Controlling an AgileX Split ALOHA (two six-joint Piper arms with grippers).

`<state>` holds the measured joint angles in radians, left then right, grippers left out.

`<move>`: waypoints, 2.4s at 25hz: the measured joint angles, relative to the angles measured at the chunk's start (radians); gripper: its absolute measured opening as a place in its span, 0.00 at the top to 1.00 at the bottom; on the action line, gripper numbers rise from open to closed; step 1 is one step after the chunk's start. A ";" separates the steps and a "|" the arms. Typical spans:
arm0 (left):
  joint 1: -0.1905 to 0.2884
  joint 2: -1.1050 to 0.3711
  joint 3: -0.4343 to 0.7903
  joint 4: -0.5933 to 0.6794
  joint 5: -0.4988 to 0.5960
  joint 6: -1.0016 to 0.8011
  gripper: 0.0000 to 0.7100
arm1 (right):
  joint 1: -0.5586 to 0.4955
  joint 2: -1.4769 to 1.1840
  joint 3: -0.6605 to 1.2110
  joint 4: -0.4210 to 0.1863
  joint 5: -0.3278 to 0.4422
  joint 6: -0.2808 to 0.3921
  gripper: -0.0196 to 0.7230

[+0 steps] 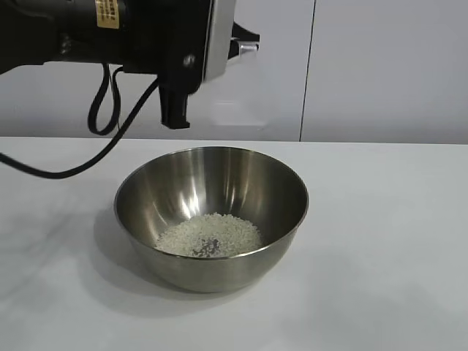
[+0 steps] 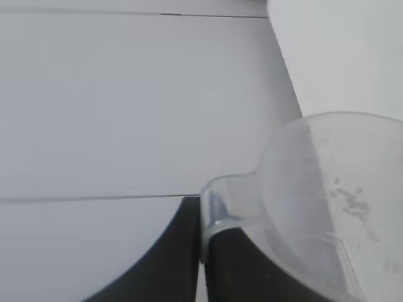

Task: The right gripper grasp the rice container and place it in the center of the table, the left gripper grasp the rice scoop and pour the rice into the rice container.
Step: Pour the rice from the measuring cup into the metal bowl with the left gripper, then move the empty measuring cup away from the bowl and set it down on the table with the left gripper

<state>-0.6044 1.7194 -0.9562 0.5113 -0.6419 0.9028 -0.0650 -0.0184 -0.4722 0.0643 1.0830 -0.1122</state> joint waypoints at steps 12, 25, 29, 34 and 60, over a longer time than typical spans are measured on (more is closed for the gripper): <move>0.003 -0.001 0.064 -0.477 -0.266 -0.624 0.99 | 0.000 0.000 0.000 0.000 0.001 0.000 0.35; 0.238 -0.053 0.576 -0.664 -0.488 -0.810 0.99 | 0.000 0.000 0.000 0.000 0.001 0.000 0.35; 0.301 -0.034 0.619 -0.655 -0.489 -0.812 0.99 | 0.000 0.000 0.000 0.000 0.001 0.000 0.35; 0.309 0.061 0.615 -0.594 -0.493 -0.791 0.99 | 0.000 0.000 0.000 0.000 0.001 0.000 0.35; 0.311 0.316 0.538 -0.630 -0.499 -0.759 0.99 | 0.000 0.000 0.000 0.000 0.000 0.000 0.35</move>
<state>-0.2936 2.0351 -0.4180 -0.1186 -1.1413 0.1442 -0.0650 -0.0184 -0.4722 0.0643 1.0832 -0.1122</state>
